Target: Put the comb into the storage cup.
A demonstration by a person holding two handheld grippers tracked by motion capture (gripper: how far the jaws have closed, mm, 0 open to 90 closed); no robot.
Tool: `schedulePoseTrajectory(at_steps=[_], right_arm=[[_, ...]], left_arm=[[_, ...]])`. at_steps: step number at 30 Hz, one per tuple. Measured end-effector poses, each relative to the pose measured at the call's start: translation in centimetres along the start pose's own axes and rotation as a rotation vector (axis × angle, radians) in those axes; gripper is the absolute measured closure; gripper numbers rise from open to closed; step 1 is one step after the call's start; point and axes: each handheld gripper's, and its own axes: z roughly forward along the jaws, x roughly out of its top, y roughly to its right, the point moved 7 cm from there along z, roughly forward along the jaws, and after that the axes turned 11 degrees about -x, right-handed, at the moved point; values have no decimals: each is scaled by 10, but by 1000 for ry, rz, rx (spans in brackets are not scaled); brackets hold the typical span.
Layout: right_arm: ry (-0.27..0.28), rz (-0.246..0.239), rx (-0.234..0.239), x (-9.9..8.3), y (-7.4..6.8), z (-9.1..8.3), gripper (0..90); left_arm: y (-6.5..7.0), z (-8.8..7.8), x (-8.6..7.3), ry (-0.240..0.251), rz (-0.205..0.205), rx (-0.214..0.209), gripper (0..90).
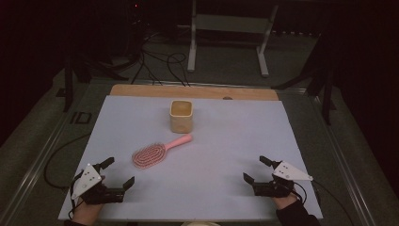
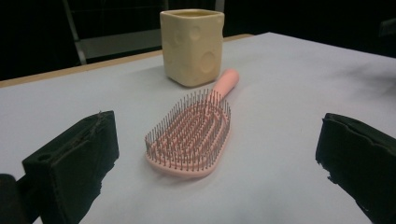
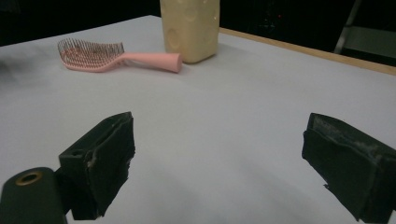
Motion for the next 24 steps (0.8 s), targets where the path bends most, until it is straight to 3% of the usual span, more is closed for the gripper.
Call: schedulePoseTrajectory(at_steps=[13,24], right_arm=[[3,-5,-3,2,-2,0,91],[6,-4,-5,3,-2,0,91]], left_arm=[[6,0,6,-3,-4,-23,1],[10,0,16,-40,3,-34,1]])
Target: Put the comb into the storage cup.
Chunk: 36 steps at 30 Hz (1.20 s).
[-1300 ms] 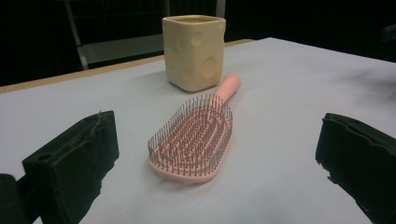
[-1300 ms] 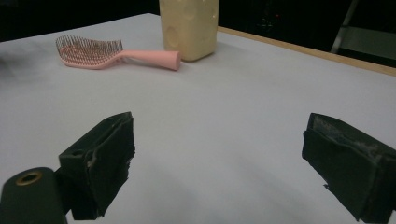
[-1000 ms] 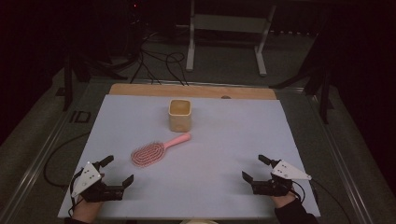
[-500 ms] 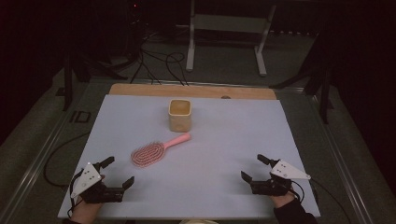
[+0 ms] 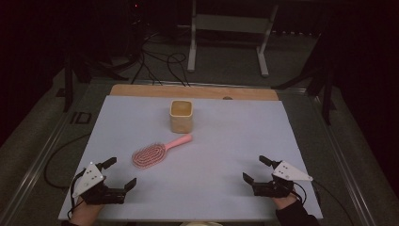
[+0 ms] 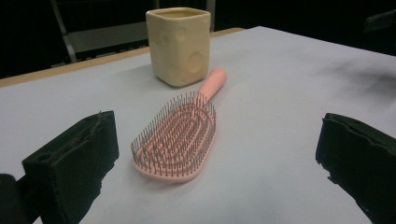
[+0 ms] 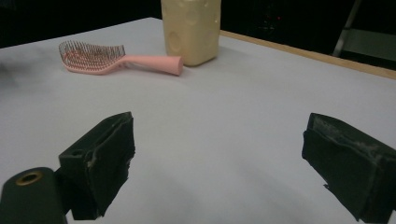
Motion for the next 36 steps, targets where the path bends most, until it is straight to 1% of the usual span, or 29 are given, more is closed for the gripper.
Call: schedulePoseTrajectory(at_steps=[2,3,4,5,6,9,14,15,21,22,23,27,33,35,36], right_arm=[[1,-4,1,0,0,0,91],[-1,-1,2,0,0,0,91],[-1,-1,2,0,0,0,91],[1,3,2,1,-1,0,91],[1,3,2,1,-1,0,91],[6,2,5,2,-1,-1,91],[9,0,3,2,-2,-1,91],[6,6,4,2,-2,-1,91],[9,6,7,2,-1,-1,91],[9,8,5,2,-1,-1,92],[10,9,4,2,-1,-1,91],[6,15,5,2,0,-1,91],[6,17,5,2,-1,-1,92],[8,15,8,2,-1,-1,92],[8,18,8,2,-1,-1,92]], left_arm=[[1,0,2,0,2,-2,1],[2,0,5,-7,11,-3,1],[2,0,5,-7,11,-3,1],[2,0,9,-18,21,-6,1],[2,0,9,-18,21,-6,1],[2,1,18,-21,29,-5,1],[2,2,23,-26,26,-14,1],[2,4,28,-39,24,-23,1],[2,8,36,-38,19,-35,1],[3,10,39,-45,29,-36,1],[3,10,39,-45,29,-36,1],[3,14,44,-55,27,-45,1],[2,19,53,-57,17,-58,1],[2,21,57,-61,23,-62,1],[2,22,61,-63,30,-65,1]])
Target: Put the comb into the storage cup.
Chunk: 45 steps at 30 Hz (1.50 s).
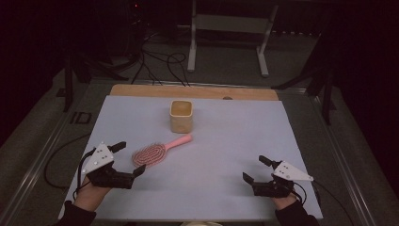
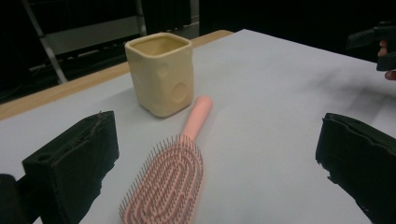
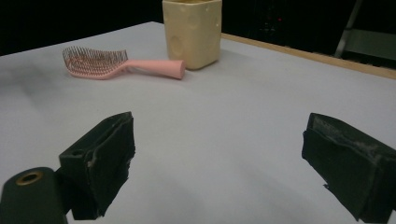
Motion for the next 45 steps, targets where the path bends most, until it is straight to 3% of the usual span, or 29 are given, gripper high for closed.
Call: schedulePoseTrajectory(at_steps=[25,45], right_arm=[[3,8,5,0,0,0,92],[5,11,6,1,0,0,92]], left_arm=[[-5,27,34,-32,28,-42,1],[-7,61,50,-69,11,-72,1]])
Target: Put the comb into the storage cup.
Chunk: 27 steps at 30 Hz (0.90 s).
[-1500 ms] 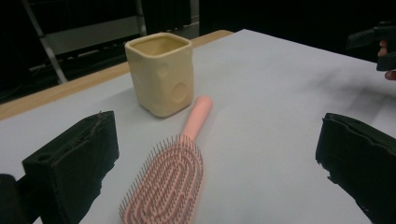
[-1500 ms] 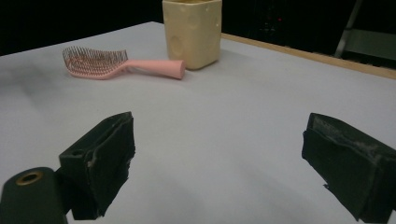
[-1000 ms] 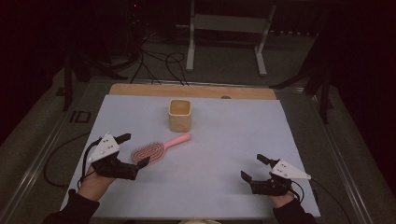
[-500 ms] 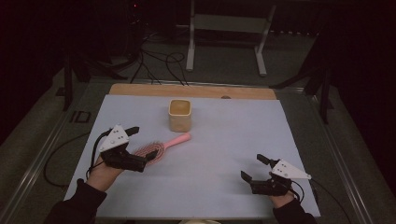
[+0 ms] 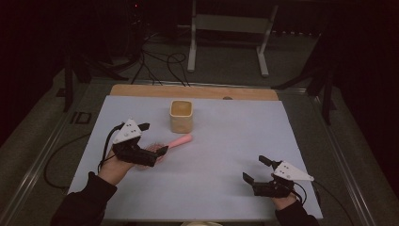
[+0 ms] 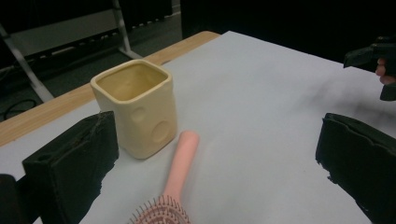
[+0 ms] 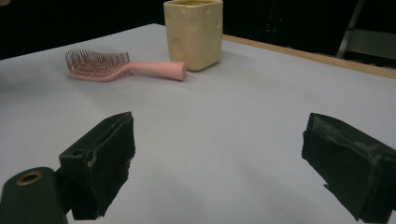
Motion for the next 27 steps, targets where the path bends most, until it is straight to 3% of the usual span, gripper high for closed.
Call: schedulePoseTrajectory(at_steps=[8,11,27], right_arm=[[-2,0,3,-1,0,1,92],[-1,7,4,0,0,1,92],[-1,0,6,-1,0,1,92]], left_arm=[[0,12,5,-19,-24,-4,1],[1,17,6,-25,-14,-19,1],[-11,50,0,-82,-41,-19,27]])
